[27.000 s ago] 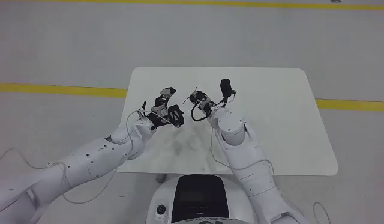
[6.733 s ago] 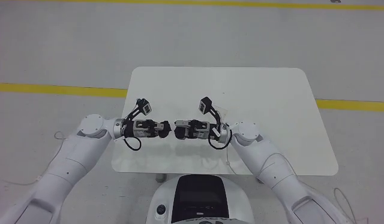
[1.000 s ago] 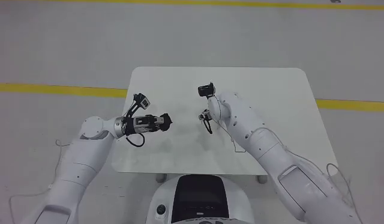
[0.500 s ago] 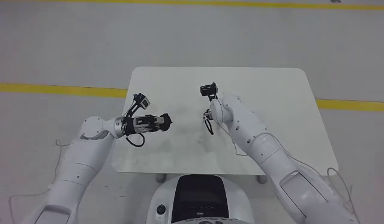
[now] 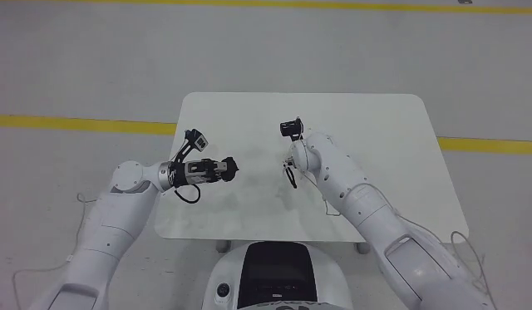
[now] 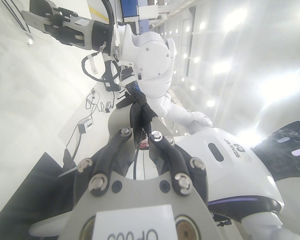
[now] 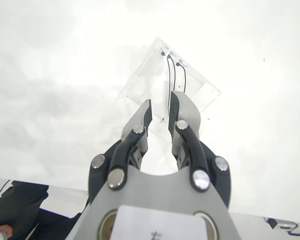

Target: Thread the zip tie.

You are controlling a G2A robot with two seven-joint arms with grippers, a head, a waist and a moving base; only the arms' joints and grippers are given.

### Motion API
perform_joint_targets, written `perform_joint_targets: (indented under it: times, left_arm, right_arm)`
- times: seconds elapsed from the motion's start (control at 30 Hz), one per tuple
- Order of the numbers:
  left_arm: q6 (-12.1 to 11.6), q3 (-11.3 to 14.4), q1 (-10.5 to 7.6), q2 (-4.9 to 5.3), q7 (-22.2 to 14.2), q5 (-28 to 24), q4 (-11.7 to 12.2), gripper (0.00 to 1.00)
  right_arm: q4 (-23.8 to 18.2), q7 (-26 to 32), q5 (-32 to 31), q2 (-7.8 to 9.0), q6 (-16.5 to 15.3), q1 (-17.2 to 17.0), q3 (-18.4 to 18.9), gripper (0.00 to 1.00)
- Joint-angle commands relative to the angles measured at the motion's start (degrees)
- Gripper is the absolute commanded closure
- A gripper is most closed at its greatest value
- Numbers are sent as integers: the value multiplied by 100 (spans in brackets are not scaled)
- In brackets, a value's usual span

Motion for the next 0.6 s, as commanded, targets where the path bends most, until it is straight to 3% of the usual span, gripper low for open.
perform_joint_targets:
  times: [0.0, 0.17, 0.57]
  left_arm:
    - [0, 0, 0, 0, 0, 0, 0, 100]
    - [0, 0, 0, 0, 0, 0, 0, 100]
    - [0, 0, 0, 0, 0, 0, 0, 100]
  right_arm:
    - [128, -46, 19, -31, 0, 37, -13, 87]
    - [489, -195, 41, -132, 0, 152, -36, 75]
    - [1238, -422, 15, -414, 0, 381, -60, 75]
